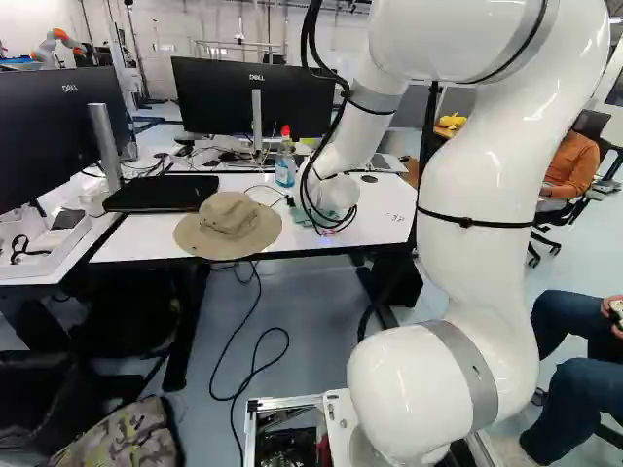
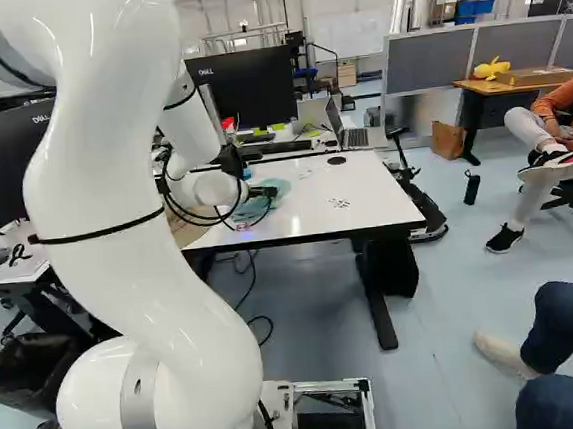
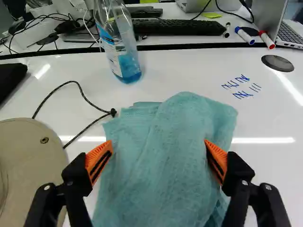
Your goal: Clean the table with the green towel
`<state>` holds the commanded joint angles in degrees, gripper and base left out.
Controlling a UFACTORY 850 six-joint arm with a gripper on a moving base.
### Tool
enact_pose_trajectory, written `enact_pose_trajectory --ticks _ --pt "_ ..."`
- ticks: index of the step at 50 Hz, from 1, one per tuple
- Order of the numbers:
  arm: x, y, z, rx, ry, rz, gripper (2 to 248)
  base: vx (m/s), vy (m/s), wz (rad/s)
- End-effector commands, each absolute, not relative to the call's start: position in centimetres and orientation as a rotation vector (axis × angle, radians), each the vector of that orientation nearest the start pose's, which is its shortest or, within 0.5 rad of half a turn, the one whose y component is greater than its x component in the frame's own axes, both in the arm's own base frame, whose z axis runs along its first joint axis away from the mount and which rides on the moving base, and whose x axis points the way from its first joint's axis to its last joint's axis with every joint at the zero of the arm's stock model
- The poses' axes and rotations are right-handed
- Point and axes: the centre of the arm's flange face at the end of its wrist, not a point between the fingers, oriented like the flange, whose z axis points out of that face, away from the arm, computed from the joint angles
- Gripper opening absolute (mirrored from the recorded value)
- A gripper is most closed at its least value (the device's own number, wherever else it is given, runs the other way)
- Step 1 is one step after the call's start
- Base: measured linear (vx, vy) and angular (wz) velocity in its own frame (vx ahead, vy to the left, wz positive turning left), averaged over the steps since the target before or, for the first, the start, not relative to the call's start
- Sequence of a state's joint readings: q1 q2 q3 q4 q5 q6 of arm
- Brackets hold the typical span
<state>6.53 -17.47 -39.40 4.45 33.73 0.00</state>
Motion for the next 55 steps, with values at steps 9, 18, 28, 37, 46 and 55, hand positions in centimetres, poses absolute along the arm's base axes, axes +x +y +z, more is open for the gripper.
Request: enact_pose_trajectory --ticks 9,18,28,37,46,55 --pt "48.68 5.16 34.60 -2.740 -0.036 -1.443 247 0.000 0.000 0.000" --pt "48.68 5.16 34.60 -2.740 -0.036 -1.443 206 0.000 0.000 0.000" --pt "48.68 5.16 34.60 -2.740 -0.036 -1.443 132 0.000 0.000 0.000" --pt "48.68 5.16 34.60 -2.740 -0.036 -1.443 96 0.000 0.000 0.000" --pt "48.68 5.16 34.60 -2.740 -0.036 -1.443 57 0.000 0.000 0.000" --pt "48.66 5.16 34.68 -2.738 -0.036 -1.445 57 0.000 0.000 0.000"
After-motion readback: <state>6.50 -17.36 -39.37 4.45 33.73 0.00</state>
